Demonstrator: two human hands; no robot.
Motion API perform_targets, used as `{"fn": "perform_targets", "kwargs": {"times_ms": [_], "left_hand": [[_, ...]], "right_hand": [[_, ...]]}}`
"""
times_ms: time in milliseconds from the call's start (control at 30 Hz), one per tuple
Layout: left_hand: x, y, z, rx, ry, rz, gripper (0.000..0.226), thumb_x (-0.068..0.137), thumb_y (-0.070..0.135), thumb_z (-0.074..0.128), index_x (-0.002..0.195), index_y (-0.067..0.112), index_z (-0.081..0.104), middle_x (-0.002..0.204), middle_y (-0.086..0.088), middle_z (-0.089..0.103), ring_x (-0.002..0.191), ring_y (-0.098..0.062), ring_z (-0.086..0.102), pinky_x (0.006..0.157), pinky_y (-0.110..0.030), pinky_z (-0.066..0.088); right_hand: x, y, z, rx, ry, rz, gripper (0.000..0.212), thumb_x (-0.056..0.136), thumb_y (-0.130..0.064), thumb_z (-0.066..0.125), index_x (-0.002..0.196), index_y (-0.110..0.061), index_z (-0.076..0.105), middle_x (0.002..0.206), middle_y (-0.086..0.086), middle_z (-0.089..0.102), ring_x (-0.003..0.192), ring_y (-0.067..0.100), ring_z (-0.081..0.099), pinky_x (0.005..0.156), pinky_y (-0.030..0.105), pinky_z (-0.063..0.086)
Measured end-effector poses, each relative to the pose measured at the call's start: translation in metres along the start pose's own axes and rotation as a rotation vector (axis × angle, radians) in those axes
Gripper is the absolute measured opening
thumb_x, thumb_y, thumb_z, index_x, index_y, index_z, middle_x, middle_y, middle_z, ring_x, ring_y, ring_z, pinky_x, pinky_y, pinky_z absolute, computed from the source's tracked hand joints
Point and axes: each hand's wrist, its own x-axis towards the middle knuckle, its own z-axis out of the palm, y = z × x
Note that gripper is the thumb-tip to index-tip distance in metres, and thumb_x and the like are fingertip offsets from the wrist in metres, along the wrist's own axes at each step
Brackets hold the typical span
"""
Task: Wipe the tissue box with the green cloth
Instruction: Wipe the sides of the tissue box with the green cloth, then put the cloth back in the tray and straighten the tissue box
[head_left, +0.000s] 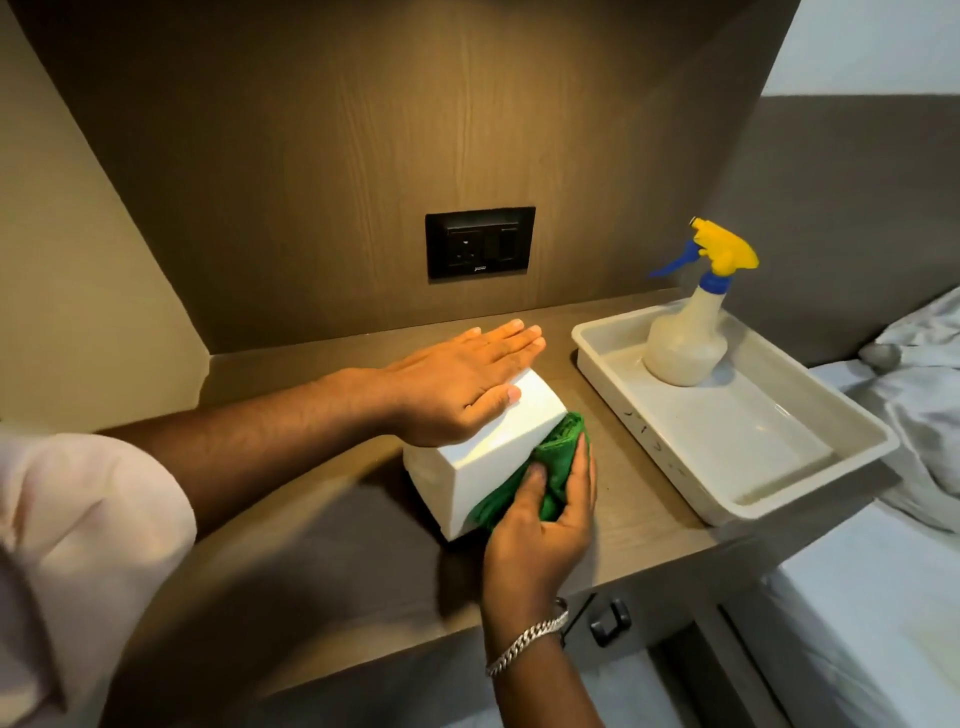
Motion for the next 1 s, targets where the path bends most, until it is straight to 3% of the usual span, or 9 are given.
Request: {"fn": "perform_targets", "kwargs": {"times_ms": [167,267,333,500,633,733,800,900,1000], "left_hand": [[-0.002,0.004,-0.003,0.015,0.008,-0.008,0.065,0.094,0.046,0.015,0.151,0.02,-0.003,0.162,0.001,-0.008,0.146,-0.01,-0.014,0.121,-0.04,-0.005],[-0.005,0.006,-0.006,0.053,0.005,-0.024,0.064,0.096,0.046,0.015,0.151,0.02,-0.004,0.162,0.001,-0.007,0.146,-0.01,-0.016,0.121,-0.042,-0.006],[-0.008,0.008,-0.007,0.06,0.028,-0.068,0.062,0.098,0.048,0.018,0.151,0.02,-0.001,0.162,0.001,-0.004,0.146,-0.01,-0.014,0.121,-0.041,-0.007],[-0.019,0.024,0.005,-0.007,0.155,-0.32,0.066,0.096,0.055,0.019,0.151,0.019,0.01,0.163,0.0,0.005,0.148,-0.012,-0.008,0.12,-0.042,-0.004],[-0.024,0.064,0.018,0.115,0.108,-0.536,0.088,0.08,0.074,-0.002,0.151,0.022,-0.007,0.162,0.002,-0.005,0.148,-0.014,-0.006,0.119,-0.046,-0.009],[-0.022,0.098,0.027,0.164,0.195,-0.647,0.084,0.083,0.067,0.004,0.151,0.018,-0.004,0.163,-0.002,0.0,0.149,-0.018,-0.001,0.119,-0.047,-0.007],[-0.02,0.122,0.034,0.173,0.275,-0.718,0.08,0.086,0.063,0.009,0.151,0.017,0.001,0.163,-0.004,0.004,0.149,-0.02,0.003,0.12,-0.047,-0.004],[-0.017,0.148,0.045,0.181,0.298,-0.818,0.082,0.084,0.063,0.014,0.151,0.017,0.001,0.163,-0.005,0.002,0.149,-0.024,0.002,0.12,-0.051,0.0],[-0.016,0.167,0.06,0.186,0.391,-0.846,0.083,0.085,0.06,0.027,0.15,0.012,0.011,0.161,-0.011,0.01,0.148,-0.031,0.009,0.118,-0.059,0.006]], "right_hand": [[-0.056,-0.002,-0.01,0.016,-0.147,0.205,0.061,0.085,-0.003,0.065,0.113,-0.056,0.052,0.148,-0.01,0.043,0.132,0.014,0.044,0.095,0.02,0.045],[-0.066,-0.017,-0.028,0.074,-0.323,0.292,0.061,0.079,0.012,0.065,0.105,-0.043,0.066,0.136,-0.005,0.057,0.123,0.016,0.055,0.104,0.038,0.047],[-0.055,-0.03,-0.049,0.112,-0.523,0.354,0.057,0.077,0.016,0.065,0.102,-0.035,0.072,0.121,-0.002,0.07,0.112,0.019,0.065,0.098,0.038,0.053],[0.043,-0.075,-0.106,0.143,-0.841,0.318,0.051,0.068,-0.011,0.082,0.112,-0.033,0.069,0.113,-0.002,0.074,0.106,0.025,0.069,0.091,0.047,0.055],[0.177,-0.102,-0.13,-0.268,-0.927,-0.07,0.05,0.078,-0.006,0.072,0.112,-0.043,0.066,0.121,-0.008,0.069,0.114,0.016,0.063,0.098,0.037,0.052],[0.253,-0.081,-0.128,-0.755,-1.017,-0.381,0.052,0.081,0.002,0.067,0.123,-0.03,0.062,0.133,-0.004,0.059,0.125,0.018,0.053,0.108,0.032,0.038],[0.278,-0.055,-0.122,-0.963,-1.1,-0.447,0.05,0.084,-0.002,0.065,0.128,-0.023,0.058,0.141,0.004,0.052,0.13,0.026,0.047,0.113,0.036,0.034],[0.296,-0.021,-0.112,-1.262,-1.241,-0.488,0.054,0.092,-0.025,0.057,0.142,-0.031,0.039,0.159,0.008,0.025,0.142,0.035,0.027,0.118,0.052,0.024],[0.308,0.003,-0.111,-1.582,-1.375,-0.536,0.075,0.088,-0.058,0.043,0.147,-0.043,0.0,0.162,-0.002,-0.012,0.147,0.04,-0.006,0.112,0.066,0.013]]}}
